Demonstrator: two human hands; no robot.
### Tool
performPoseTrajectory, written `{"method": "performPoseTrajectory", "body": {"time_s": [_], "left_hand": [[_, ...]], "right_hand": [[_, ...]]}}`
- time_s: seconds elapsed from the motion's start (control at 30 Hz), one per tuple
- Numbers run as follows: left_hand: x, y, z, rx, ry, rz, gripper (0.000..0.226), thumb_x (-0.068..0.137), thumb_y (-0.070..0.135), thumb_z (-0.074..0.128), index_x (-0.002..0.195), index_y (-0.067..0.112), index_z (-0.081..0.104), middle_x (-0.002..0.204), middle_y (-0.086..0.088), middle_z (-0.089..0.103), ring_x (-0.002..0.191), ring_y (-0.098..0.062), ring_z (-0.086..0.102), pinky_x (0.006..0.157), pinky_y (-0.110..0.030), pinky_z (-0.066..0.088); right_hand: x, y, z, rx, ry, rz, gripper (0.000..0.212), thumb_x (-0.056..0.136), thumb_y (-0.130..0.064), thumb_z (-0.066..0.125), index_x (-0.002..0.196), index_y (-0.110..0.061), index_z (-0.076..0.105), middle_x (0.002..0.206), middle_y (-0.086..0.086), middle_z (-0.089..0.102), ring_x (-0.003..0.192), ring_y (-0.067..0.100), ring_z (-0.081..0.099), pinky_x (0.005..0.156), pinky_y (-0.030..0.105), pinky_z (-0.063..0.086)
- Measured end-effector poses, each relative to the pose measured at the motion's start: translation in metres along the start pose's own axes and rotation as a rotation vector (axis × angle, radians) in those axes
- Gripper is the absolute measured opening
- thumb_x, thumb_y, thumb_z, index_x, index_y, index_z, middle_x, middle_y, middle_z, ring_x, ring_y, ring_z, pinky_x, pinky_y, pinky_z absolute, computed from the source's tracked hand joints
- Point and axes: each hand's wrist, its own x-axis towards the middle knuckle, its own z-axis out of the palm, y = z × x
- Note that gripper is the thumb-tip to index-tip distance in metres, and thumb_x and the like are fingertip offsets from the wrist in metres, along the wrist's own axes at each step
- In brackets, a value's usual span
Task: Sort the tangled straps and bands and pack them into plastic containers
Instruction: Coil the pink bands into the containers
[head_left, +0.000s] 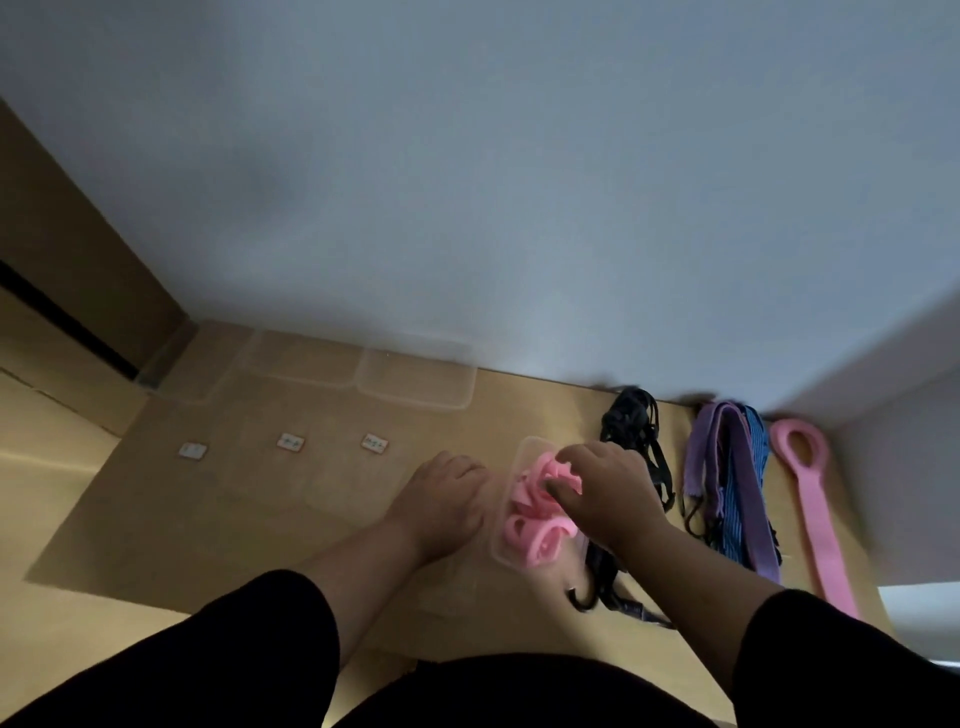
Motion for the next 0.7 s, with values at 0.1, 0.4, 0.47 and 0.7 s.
{"method": "performPoseTrajectory", "body": {"time_s": [0.1, 0.4, 0.47, 0.7], "left_hand": [[-0.032, -0.015, 0.005, -0.053, 0.059, 0.023, 0.035, 0.078, 0.038, 0.050, 0.100, 0.021, 0.071, 0.097, 0.001, 0.068, 0.087, -0.021, 0.060, 0.080, -0.029, 0.052], [-0.127, -0.050, 0.038, -0.096, 0.003, -0.058, 0.029, 0.073, 0.040, 0.058, 0.095, 0.023, 0.067, 0.095, 0.002, 0.062, 0.087, -0.021, 0.055, 0.072, -0.031, 0.052], [-0.141, -0.052, 0.042, -0.103, -0.004, -0.109, 0.033, 0.071, 0.044, 0.056, 0.093, 0.021, 0.066, 0.094, 0.000, 0.062, 0.086, -0.024, 0.057, 0.072, -0.032, 0.054], [-0.155, -0.053, 0.055, -0.064, 0.005, -0.204, 0.036, 0.061, 0.039, 0.078, 0.086, 0.019, 0.063, 0.089, -0.003, 0.062, 0.080, -0.028, 0.059, 0.069, -0.034, 0.055]], "right_hand": [[0.000, -0.030, 0.001, -0.003, 0.041, -0.095, 0.031, 0.087, -0.046, 0.061, 0.097, -0.018, 0.071, 0.088, 0.000, 0.069, 0.077, 0.024, 0.063, 0.070, 0.036, 0.048], [0.031, -0.131, 0.034, -0.161, -0.400, -0.234, 0.047, 0.099, -0.039, 0.050, 0.140, -0.017, 0.048, 0.140, 0.006, 0.053, 0.124, 0.028, 0.053, 0.104, 0.040, 0.041], [0.037, -0.143, 0.046, -0.198, -0.457, -0.189, 0.048, 0.098, -0.039, 0.050, 0.138, -0.013, 0.048, 0.137, 0.008, 0.053, 0.122, 0.031, 0.055, 0.101, 0.040, 0.042], [0.048, -0.155, 0.070, -0.185, -0.522, -0.033, 0.040, 0.094, -0.024, 0.056, 0.132, -0.011, 0.049, 0.127, 0.011, 0.053, 0.115, 0.032, 0.055, 0.092, 0.042, 0.048]]}}
